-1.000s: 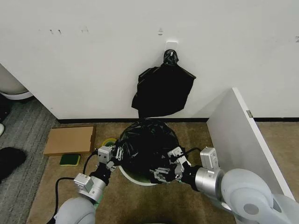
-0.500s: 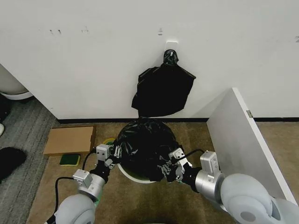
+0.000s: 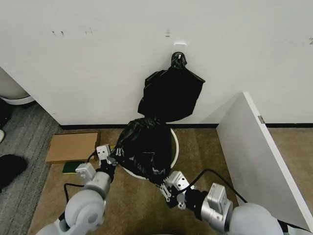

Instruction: Place the garbage bag over the trash bin.

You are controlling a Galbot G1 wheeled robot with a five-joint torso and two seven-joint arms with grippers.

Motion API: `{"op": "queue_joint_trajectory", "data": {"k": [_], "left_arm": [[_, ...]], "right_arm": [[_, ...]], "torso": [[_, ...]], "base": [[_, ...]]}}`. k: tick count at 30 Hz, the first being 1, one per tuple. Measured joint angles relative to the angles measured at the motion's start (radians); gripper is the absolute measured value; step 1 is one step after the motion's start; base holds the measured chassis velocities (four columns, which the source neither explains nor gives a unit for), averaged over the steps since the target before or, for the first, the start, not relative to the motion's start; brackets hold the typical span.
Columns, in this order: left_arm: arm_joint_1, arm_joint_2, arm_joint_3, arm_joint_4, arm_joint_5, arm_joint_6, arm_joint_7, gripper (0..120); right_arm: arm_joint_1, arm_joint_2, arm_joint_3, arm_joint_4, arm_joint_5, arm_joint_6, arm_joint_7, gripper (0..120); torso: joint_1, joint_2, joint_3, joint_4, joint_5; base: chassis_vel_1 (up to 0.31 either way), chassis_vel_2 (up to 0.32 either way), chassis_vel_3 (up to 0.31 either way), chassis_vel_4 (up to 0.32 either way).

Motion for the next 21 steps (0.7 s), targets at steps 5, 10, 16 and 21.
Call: {"op": "queue_joint_trajectory", "data": {"k": [5,10,16,21], "left_arm": [[-0.021,0.007,-0.009,-0.015,-0.128,0.036,-0.041,4],[-0.033,0.014,-0.013,-0.028,-0.176,0.061,-0.067,4],[-0.013,0.026,-0.008,-0.033,-0.060,0.053,-0.034,4],[-0.027,0.026,-0.004,-0.024,-0.021,0.050,-0.034,4]], "right_arm": [[-0.029,-0.009,-0.016,-0.020,-0.065,0.039,-0.043,0],[-0.049,-0.009,-0.036,-0.049,-0.164,0.097,-0.090,0],[-0.040,-0.015,-0.007,-0.030,-0.120,0.113,-0.082,4],[-0.038,-0.042,0.017,-0.004,-0.091,0.131,-0.077,19]], "torso": [[0.000,0.000,0.000,-0.0001,0.0001],[0.000,0.000,0.000,-0.0002,0.0002],[0.000,0.000,0.000,0.0003,0.0001],[0.000,0.000,0.000,-0.0003,0.0001]], "base": [[0.000,0.000,0.000,0.000],[0.000,0.000,0.000,0.000],[0.000,0.000,0.000,0.000],[0.000,0.000,0.000,0.000]]}}
